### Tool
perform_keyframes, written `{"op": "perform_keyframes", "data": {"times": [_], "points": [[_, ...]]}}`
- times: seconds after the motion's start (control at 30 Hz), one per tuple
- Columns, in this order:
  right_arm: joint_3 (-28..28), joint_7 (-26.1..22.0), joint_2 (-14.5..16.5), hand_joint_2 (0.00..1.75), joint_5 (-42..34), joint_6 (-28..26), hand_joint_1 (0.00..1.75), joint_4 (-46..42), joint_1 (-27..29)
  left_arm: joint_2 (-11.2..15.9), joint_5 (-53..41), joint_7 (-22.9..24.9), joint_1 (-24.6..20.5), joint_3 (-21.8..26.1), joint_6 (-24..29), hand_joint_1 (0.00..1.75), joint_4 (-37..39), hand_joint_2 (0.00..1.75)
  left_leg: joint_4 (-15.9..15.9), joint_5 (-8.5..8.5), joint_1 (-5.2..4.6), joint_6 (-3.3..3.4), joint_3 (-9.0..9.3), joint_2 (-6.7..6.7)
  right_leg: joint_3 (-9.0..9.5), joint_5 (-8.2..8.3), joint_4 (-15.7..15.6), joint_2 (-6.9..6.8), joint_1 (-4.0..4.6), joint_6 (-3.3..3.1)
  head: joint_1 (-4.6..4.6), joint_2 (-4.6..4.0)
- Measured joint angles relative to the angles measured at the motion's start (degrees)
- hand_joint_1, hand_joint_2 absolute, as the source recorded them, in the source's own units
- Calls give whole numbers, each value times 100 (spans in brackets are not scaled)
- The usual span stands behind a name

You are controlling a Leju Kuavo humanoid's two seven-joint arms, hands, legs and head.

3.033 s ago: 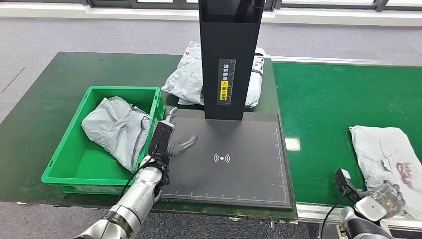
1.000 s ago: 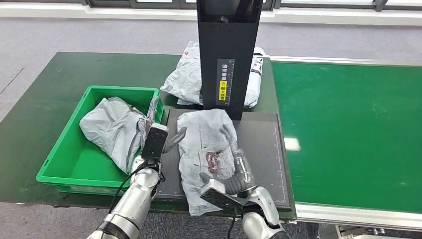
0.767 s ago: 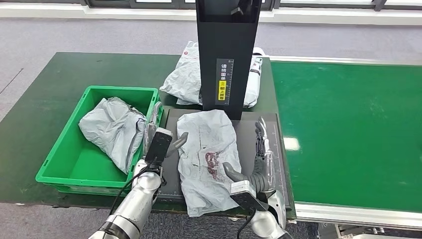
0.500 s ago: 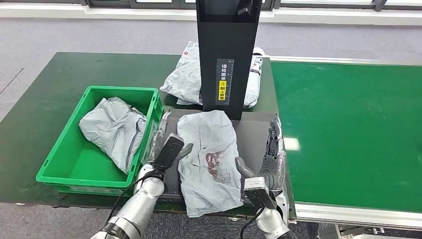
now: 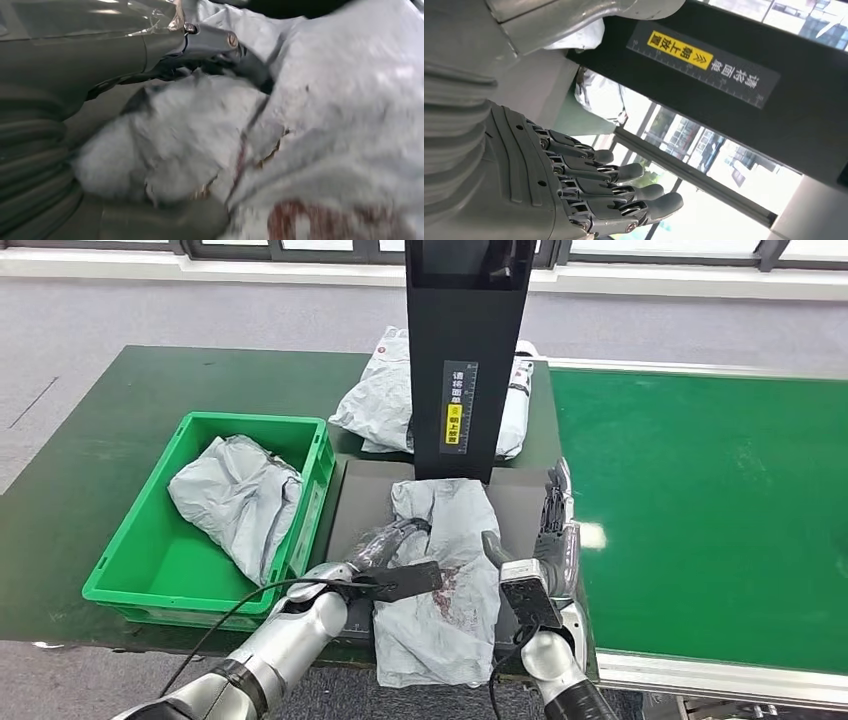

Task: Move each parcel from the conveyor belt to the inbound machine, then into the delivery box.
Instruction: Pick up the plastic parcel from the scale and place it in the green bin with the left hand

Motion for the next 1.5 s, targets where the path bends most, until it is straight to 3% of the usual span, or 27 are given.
{"op": "perform_keyframes", "data": {"times": [0.3, 0.53, 0.73, 0.83, 0.97, 1.2, 1.3, 1.5], "points": [[-54, -72, 13, 175, -168, 144, 0, 102, 143, 2, -228, 10, -153, -231, 234, 175, 131, 175, -1, -44, -6, -2, 92, 7, 99, -33, -3, 2, -3, -6, -1, -1], [-103, 194, 26, 175, 74, 61, 0, -237, 482, 38, -459, 42, 64, -42, 2152, 175, -489, 175, 0, -38, -4, -11, 67, 18, 41, -26, 2, 26, -1, -11, -2, 1], [-175, 276, 46, 175, 163, 80, 0, -509, 637, 102, -650, 177, 128, 181, 2388, 175, -1108, 175, 0, -38, -4, -11, 45, 19, 19, -25, 2, 27, -2, -11, -1, 0], [-201, 270, 69, 175, 194, 84, 0, -586, 675, 110, -754, 173, 195, 283, 2955, 175, -1322, 175, 3, -38, -4, -11, 33, 21, 6, -23, 2, 29, -2, -9, 0, 0], [-256, 344, 171, 175, 347, 61, 0, -799, 818, 122, -1465, 347, 305, 628, 3805, 175, -2211, 175, 3, -38, -3, -11, 21, 24, -9, -20, 3, 32, -1, -9, -2, 0], [-496, 484, 354, 175, 504, 43, 0, -1191, 1048, -23, -2597, 342, 364, 1685, 3921, 175, -3961, 175, 1, -39, -2, -12, 19, 38, -16, -21, 3, 47, 0, -9, -1, -1], [-555, 496, 394, 175, 546, 61, 0, -1296, 1107, -53, -3254, 667, 389, 2029, 3921, 175, -4314, 175, 1, -39, -2, -12, 18, 40, -15, -21, 3, 47, 0, -9, 0, 0], [-703, 651, 455, 175, 688, 122, 0, -1490, 1162, 241, -3562, 2202, 381, 2481, 3921, 175, -4358, 175, 0, -38, 0, -14, 24, 49, -18, -18, 3, 59, 2, -11, -1, 0]]}}
